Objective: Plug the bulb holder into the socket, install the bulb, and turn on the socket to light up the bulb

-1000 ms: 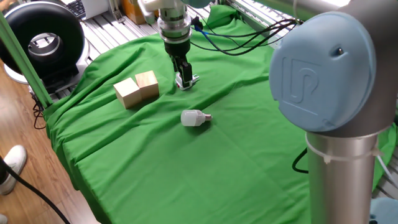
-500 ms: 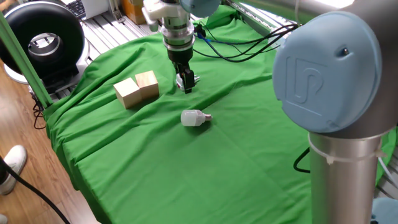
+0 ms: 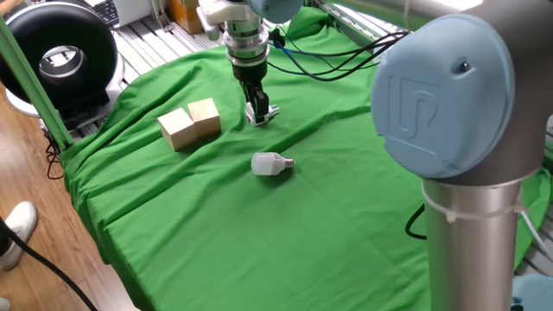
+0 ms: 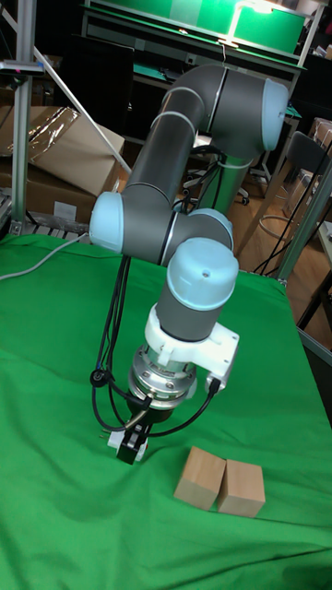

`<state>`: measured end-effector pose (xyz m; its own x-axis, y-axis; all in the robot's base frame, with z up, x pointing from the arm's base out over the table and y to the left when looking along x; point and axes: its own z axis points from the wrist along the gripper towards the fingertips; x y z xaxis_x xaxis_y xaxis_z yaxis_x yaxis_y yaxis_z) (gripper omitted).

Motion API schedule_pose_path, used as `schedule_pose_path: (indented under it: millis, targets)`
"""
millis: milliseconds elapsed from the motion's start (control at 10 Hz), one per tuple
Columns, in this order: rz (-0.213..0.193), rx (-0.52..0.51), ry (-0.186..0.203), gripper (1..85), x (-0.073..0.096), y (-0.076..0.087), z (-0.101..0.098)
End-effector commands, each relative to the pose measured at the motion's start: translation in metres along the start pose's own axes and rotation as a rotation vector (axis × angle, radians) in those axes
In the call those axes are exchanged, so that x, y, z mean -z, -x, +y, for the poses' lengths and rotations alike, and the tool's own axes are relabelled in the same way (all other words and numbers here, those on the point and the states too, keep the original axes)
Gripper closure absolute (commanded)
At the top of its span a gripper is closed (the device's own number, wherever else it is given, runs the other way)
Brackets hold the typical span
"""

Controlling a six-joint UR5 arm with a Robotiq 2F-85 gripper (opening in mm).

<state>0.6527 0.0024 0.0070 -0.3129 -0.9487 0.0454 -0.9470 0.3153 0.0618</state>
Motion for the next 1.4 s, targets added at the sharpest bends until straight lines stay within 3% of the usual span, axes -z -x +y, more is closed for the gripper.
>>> schedule_pose_path:
  millis: [0, 400, 500, 700, 1000, 1100, 1300]
  targets:
    - [-0.018, -0.002, 0.012, 28.0, -0.002, -0.001, 0.004]
    - [-0.035, -0.005, 0.021, 28.7, -0.003, 0.002, 0.006]
    - [-0.039, -0.011, 0.024, 32.0, -0.003, 0.004, 0.007]
    - [-0.037, -0.031, 0.021, 45.3, -0.004, 0.004, 0.006]
    - [-0.016, -0.05, 0.01, 53.7, 0.004, -0.001, 0.004]
    - [0.0, -0.067, 0.005, 76.3, 0.009, -0.004, 0.003]
    - [-0.045, -0.084, 0.043, 80.0, 0.017, 0.007, 0.014]
